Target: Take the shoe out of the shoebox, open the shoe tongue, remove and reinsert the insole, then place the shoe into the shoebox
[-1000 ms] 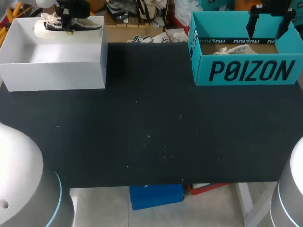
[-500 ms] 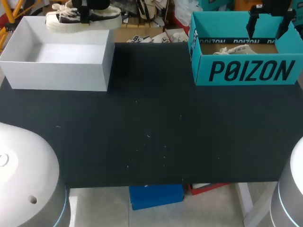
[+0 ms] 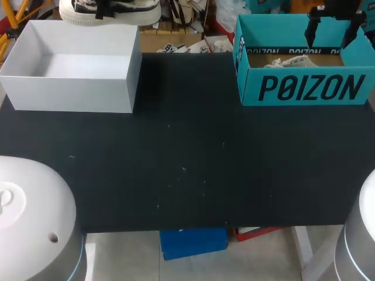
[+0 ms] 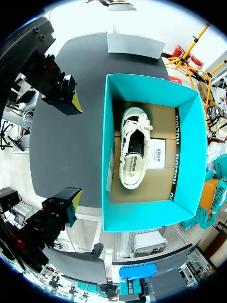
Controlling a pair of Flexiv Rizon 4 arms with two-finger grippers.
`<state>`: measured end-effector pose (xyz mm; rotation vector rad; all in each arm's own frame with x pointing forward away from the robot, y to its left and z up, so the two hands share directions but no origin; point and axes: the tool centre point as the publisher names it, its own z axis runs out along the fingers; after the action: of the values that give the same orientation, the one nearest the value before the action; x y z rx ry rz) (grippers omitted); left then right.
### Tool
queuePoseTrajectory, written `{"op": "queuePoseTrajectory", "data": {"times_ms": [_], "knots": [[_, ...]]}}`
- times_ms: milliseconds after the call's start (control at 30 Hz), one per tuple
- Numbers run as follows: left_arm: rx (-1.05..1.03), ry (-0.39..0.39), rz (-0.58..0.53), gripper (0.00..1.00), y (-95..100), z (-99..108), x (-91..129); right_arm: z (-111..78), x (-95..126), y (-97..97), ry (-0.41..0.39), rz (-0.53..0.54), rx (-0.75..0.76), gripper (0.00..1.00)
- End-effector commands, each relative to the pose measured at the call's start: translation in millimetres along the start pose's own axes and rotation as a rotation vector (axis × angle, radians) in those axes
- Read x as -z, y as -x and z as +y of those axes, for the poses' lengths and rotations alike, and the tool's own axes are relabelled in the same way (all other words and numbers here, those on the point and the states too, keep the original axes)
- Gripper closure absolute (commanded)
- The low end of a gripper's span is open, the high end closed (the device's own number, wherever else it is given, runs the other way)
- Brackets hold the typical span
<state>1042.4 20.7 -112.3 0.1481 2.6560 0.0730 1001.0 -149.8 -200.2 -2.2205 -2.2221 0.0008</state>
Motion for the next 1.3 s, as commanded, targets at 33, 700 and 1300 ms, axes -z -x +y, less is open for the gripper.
{"op": "queuePoseTrajectory", "data": {"times_ms": [33, 700, 1300], "knots": [[-0.033, -0.036, -0.023, 1.0, -4.5, 7.6, 2.8, -0.2, 0.0, 0.2, 0.0, 0.0, 0.0, 0.0], [-0.075, -0.046, 0.082, 1.0, -101.3, -71.6, 10.6, -0.2, 0.0, 0.2, 0.0, 0.0, 0.0, 0.0], [-0.157, -0.086, 0.207, 1.0, -167.7, -138.9, -31.0, -0.2, 0.0, 0.2, 0.0, 0.0, 0.0, 0.0]]}}
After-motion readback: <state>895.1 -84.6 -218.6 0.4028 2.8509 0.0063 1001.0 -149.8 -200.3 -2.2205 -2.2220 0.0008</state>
